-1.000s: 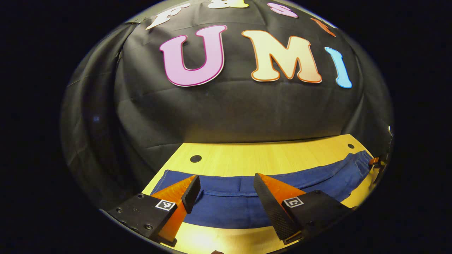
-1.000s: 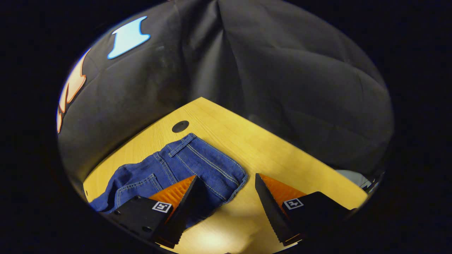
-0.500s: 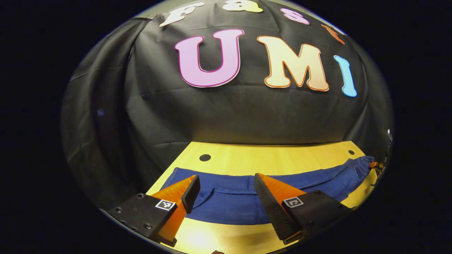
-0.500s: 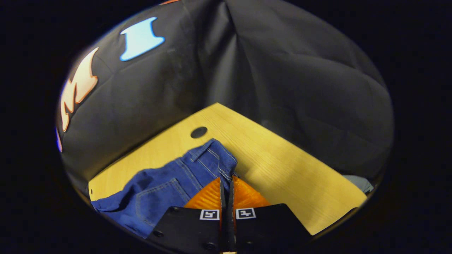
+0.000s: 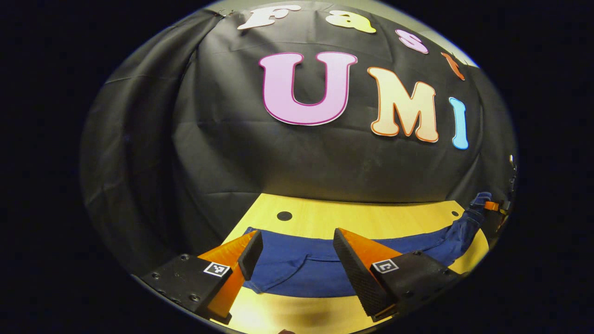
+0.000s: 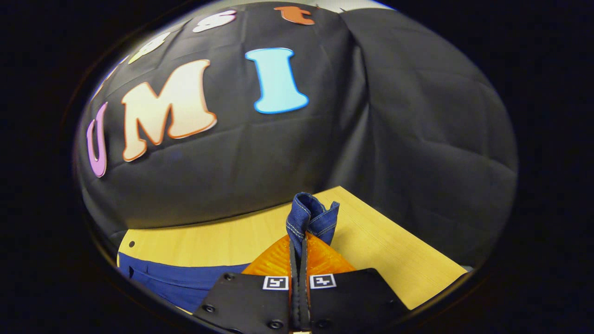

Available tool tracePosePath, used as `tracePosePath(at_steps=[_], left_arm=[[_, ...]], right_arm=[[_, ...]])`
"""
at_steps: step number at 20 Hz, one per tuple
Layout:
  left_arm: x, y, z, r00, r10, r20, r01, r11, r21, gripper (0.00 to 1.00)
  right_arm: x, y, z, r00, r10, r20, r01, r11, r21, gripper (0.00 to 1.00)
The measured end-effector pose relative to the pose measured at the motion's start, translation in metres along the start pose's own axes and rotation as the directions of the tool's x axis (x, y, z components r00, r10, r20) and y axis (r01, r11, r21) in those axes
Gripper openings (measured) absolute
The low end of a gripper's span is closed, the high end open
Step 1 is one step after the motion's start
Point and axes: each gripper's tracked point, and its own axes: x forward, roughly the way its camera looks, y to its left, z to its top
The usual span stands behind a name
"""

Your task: Grasp the waist and the cuffs of the jeans and fold them to make the two legs overlap; first hold the waist and fold one-third of the jeans toward the cuffs, then hold the cuffs and fold the remaining one-third in the same direction to finish folding.

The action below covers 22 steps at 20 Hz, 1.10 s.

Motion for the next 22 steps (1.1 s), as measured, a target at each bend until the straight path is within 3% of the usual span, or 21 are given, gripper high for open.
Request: tracePosePath(at_steps=[5,6,9,14,15,22], left_arm=[[-0.007,0.047,-0.003,1.0,-0.027,-0.004,0.027,1.0,-0.001,0.95],[-0.007,0.054,-0.005,0.999,-0.033,-0.008,0.033,0.999,-0.002,0.95],[-0.007,0.078,-0.015,0.998,-0.052,-0.026,0.052,0.999,0.009,0.95],[-0.002,0.094,-0.032,0.993,-0.092,-0.068,0.094,0.995,0.024,0.94],[-0.002,0.097,-0.036,0.992,-0.097,-0.077,0.1,0.995,0.029,0.94],[0.016,0.106,-0.081,0.978,-0.126,-0.166,0.132,0.991,0.027,0.94]], right_arm=[[-0.054,0.079,0.015,0.993,0.092,0.074,-0.089,0.995,-0.045,0.0],[-0.058,0.102,0.016,0.989,0.119,0.093,-0.114,0.992,-0.057,0.06],[-0.077,0.163,0.006,0.971,0.215,0.101,-0.212,0.976,-0.04,0.0],[-0.092,0.248,-0.056,0.92,0.392,0.028,-0.392,0.92,0.01,0.05],[-0.092,0.261,-0.072,0.908,0.418,0.006,-0.418,0.908,0.016,0.03],[-0.084,0.307,-0.183,0.883,0.448,-0.142,-0.456,0.89,-0.023,0.02]])
